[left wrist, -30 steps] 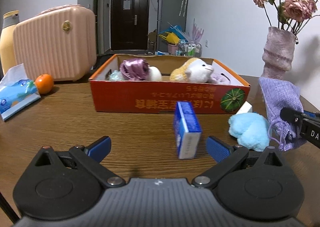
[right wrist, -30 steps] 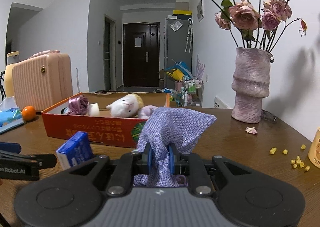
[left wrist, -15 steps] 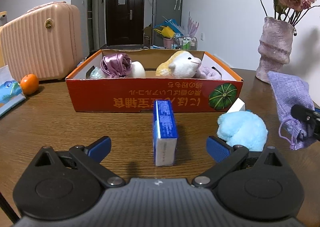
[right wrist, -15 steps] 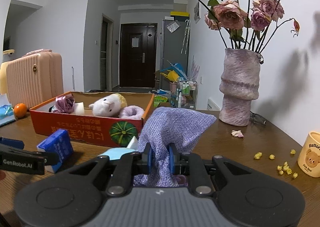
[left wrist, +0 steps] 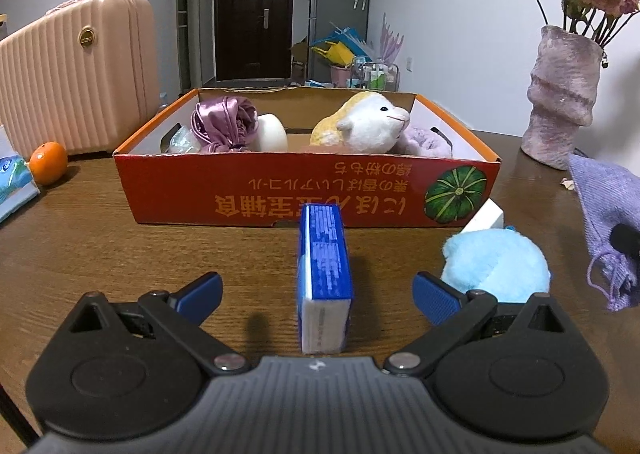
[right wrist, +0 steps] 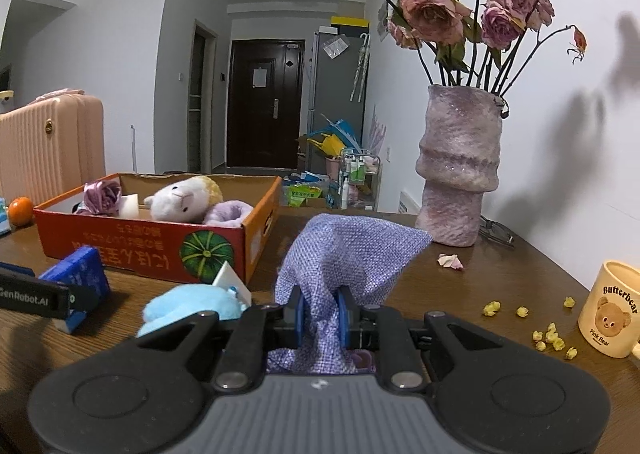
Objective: Organize soft objects
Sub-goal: 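Lower the left gripper and close it on the blue-and-white carton, then carry the lavender bag and blue carton over the cardboard box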
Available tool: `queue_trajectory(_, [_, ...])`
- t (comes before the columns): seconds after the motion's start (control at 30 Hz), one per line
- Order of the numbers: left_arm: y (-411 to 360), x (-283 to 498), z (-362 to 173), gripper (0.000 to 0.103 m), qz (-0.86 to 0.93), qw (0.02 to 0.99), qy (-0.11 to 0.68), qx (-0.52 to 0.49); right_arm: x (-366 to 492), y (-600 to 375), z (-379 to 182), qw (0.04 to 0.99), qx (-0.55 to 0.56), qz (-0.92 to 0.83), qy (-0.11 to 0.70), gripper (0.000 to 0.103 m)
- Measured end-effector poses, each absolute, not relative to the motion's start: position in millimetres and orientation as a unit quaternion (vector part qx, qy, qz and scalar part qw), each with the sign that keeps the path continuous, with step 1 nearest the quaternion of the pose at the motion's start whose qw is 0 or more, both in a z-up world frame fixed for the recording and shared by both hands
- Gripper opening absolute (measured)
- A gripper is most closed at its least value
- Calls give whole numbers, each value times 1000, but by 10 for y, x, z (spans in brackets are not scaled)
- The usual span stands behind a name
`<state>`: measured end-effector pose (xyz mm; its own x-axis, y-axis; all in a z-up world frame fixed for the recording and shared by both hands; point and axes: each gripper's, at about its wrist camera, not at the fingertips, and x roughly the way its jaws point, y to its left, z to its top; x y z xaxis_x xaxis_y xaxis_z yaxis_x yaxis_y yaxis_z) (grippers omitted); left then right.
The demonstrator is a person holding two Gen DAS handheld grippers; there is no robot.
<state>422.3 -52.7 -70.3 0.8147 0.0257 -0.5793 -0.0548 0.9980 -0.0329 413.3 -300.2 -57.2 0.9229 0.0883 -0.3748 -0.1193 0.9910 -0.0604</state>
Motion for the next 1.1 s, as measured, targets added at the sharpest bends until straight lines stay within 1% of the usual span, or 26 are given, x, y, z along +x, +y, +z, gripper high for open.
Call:
queue_trajectory(0.1, [-532, 4282, -715, 103, 24, 951, 306, -24, 4147, -3022, -591, 979, -40, 52, 192, 16])
queue_trajectory(0.13, [-530, 4299, -719, 101, 23, 951, 307, -24, 4154, -3022, -602, 979, -39, 53, 194, 16])
queue_trajectory(0.2, [-529, 4333, -728, 95, 23, 950, 309, -23, 4160, -3018, -616, 978, -39, 54, 197, 16])
queue_trajectory(0.23, [-527, 4341, -731, 89, 22, 950, 309, -22, 4160, -3014, -621, 978, -40, 56, 198, 16])
queue_trajectory(0.27, [-525, 4349, -733, 80, 21, 950, 310, -21, 4165, -3009, -623, 978, -41, 57, 199, 16])
queue_trajectory(0.3, [-522, 4362, -738, 76, 17, 950, 311, -21, 4164, -3004, -626, 977, -41, 59, 199, 16])
queue_trajectory(0.33, [-524, 4371, -743, 66, 15, 949, 313, -20, 4162, -3000, -629, 977, -41, 60, 199, 16])
queue_trajectory(0.37, [-528, 4381, -749, 52, 13, 949, 315, -18, 4156, -2995, -628, 977, -41, 60, 198, 16])
queue_trajectory(0.4, [-532, 4396, -761, 44, 13, 948, 319, -15, 4152, -2993, -629, 978, -41, 60, 198, 16])
queue_trajectory(0.43, [-531, 4407, -773, 31, 14, 947, 322, -13, 4152, -2994, -631, 978, -40, 61, 198, 16])
queue_trajectory(0.47, [-525, 4418, -785, 26, 13, 945, 325, -14, 4156, -2997, -632, 977, -40, 61, 198, 16])
queue_trajectory(0.57, [-496, 4450, -815, 26, 7, 941, 339, -24, 4161, -2993, -636, 977, -39, 62, 200, 16])
queue_trajectory(1.1, [-480, 4420, -803, 25, 6, 942, 334, -31, 4149, -2959, -639, 978, -45, 62, 194, 16])
